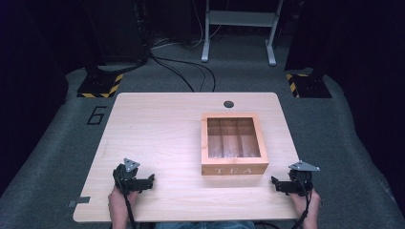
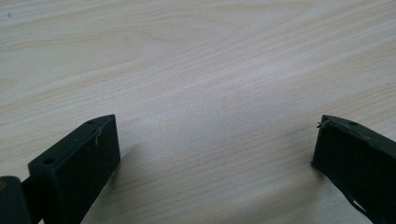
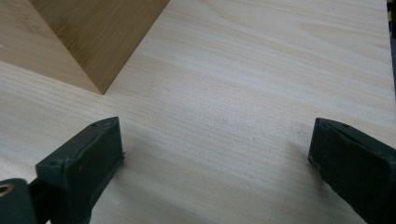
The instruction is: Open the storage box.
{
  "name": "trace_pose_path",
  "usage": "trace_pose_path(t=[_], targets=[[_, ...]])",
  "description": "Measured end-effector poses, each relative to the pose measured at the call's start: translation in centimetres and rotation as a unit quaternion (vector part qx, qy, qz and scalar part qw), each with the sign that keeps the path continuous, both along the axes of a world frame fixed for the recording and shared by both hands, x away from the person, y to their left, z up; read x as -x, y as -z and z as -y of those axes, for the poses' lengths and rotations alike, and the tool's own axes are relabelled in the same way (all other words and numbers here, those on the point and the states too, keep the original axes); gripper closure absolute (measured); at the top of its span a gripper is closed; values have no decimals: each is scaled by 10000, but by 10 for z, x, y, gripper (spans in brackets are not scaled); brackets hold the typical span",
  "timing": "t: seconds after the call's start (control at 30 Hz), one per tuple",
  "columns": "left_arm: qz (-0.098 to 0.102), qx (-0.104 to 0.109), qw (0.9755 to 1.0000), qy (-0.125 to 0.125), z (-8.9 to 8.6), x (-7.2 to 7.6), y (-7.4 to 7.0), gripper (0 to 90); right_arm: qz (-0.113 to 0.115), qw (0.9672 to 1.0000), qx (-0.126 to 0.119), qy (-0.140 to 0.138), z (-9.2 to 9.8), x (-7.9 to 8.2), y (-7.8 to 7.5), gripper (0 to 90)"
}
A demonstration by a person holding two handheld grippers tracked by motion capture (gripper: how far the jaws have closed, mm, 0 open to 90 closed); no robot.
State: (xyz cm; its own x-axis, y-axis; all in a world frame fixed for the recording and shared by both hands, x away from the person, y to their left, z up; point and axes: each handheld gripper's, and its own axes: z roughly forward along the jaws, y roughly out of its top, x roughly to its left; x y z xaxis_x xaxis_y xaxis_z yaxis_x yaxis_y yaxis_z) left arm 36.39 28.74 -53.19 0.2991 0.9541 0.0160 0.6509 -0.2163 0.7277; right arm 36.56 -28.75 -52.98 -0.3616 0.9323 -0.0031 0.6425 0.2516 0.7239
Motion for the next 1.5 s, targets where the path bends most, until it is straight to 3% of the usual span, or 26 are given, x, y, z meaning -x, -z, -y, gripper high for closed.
trace_pose_path(t=[0.5, 0.6, 0.73, 0.87, 1.0, 1.3, 1.5], targets=[[-1, 25, 10000, -19, 0, 0, 0, 3, -44, 10000, 11, 30, 0, 0, -1, 27], [3, 0, 10000, -7, 0, 0, 0, 3, -146, 9998, -73, 74, -1, 0, -3, 14], [-1, 12, 10000, -15, 0, 0, 0, 4, -218, 9995, -218, -78, -4, 2, -4, 0], [-2, -60, 10000, 32, 0, 0, 0, 4, -81, 9990, -355, -276, -9, 9, -8, 0], [-2, 5, 10000, -7, 0, 0, 0, 4, 28, 9978, -491, -447, -16, 14, -19, 0], [2, 1, 10000, -7, 0, 0, 0, 4, 288, 9960, -470, -705, -34, 6, -35, 0], [5, 8, 10000, -18, 0, 0, 0, 4, 486, 9937, -442, -907, -49, -4, -47, 147]])
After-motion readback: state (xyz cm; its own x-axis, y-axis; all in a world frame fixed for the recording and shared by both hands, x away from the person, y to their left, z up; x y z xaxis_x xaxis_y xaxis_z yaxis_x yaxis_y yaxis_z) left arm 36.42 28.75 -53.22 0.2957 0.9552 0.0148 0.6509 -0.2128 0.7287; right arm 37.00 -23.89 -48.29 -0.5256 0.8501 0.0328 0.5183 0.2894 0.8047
